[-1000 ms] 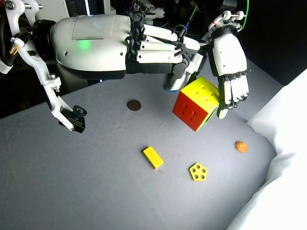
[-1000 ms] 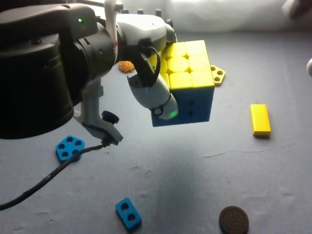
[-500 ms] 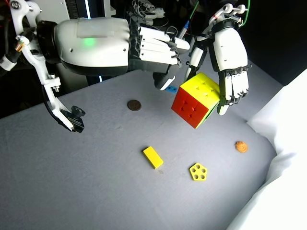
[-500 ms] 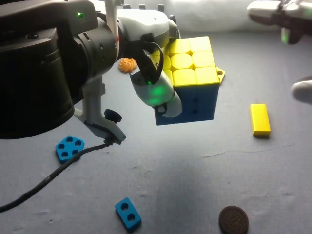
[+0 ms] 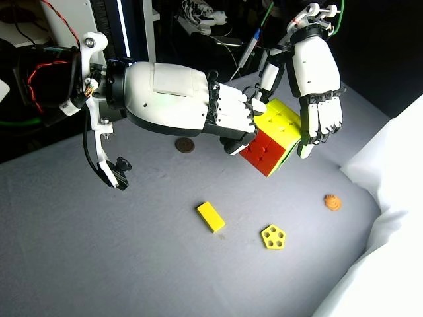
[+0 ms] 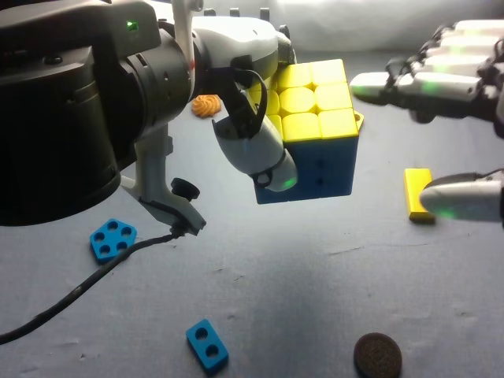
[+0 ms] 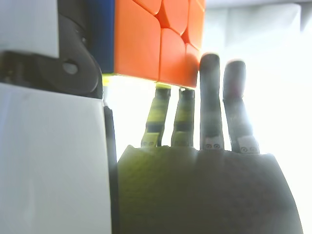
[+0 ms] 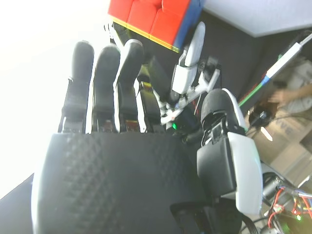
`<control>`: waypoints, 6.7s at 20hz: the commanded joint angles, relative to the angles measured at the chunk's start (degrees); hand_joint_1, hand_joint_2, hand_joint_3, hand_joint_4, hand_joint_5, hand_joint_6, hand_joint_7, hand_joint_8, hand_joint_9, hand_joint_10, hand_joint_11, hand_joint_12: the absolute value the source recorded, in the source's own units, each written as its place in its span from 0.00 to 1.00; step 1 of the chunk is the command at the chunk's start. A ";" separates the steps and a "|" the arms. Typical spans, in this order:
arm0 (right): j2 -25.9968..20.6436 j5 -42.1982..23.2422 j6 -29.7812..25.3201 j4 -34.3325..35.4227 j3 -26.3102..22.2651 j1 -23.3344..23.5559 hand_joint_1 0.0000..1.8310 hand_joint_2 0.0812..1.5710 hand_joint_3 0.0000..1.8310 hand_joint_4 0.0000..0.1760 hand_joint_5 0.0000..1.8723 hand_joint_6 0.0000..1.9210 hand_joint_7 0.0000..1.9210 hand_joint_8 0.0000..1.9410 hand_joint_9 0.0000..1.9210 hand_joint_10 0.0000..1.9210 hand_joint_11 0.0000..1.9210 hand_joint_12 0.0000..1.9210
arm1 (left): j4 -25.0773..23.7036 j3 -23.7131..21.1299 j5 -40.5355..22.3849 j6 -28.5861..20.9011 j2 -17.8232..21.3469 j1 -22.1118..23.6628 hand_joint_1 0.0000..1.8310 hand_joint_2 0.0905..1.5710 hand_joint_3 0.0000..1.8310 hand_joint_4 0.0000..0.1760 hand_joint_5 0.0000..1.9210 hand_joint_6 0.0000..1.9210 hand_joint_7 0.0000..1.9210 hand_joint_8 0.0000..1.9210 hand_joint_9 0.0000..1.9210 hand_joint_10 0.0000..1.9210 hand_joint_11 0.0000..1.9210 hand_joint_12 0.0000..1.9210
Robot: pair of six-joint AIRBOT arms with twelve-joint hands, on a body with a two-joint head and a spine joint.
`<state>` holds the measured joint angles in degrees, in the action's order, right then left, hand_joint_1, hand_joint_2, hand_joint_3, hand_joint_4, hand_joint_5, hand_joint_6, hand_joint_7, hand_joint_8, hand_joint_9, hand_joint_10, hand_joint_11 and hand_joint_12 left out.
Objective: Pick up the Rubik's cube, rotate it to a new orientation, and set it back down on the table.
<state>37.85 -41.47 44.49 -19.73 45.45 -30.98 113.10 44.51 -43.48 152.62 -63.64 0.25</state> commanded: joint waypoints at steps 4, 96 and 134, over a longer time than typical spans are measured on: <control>1.13 -4.62 2.89 2.62 -0.37 0.82 0.00 0.79 0.00 0.00 0.07 0.00 0.13 0.83 0.13 1.00 0.16 1.00 | -4.24 -0.10 1.68 -0.42 0.49 1.09 0.70 0.74 0.00 0.00 0.09 0.91 0.07 0.93 0.05 0.97 0.00 1.00; 5.39 5.10 13.28 10.70 -3.41 -0.85 0.00 0.80 0.00 0.00 0.09 0.00 0.11 0.83 0.10 1.00 0.08 1.00 | -4.79 -0.18 0.65 -0.46 0.47 1.56 0.54 0.91 0.00 0.07 0.24 0.91 0.22 0.98 0.09 0.97 0.03 1.00; 10.64 11.95 23.56 21.75 -3.92 0.72 0.00 0.80 0.00 0.00 0.09 0.01 0.10 0.85 0.08 1.00 0.07 1.00 | -4.79 -0.35 0.52 -0.75 0.49 1.48 0.54 0.92 0.00 0.03 0.24 0.91 0.21 1.00 0.09 0.99 0.04 1.00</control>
<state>48.56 -23.73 67.94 1.65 41.58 -31.22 111.92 44.47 -45.45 152.94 -63.64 0.49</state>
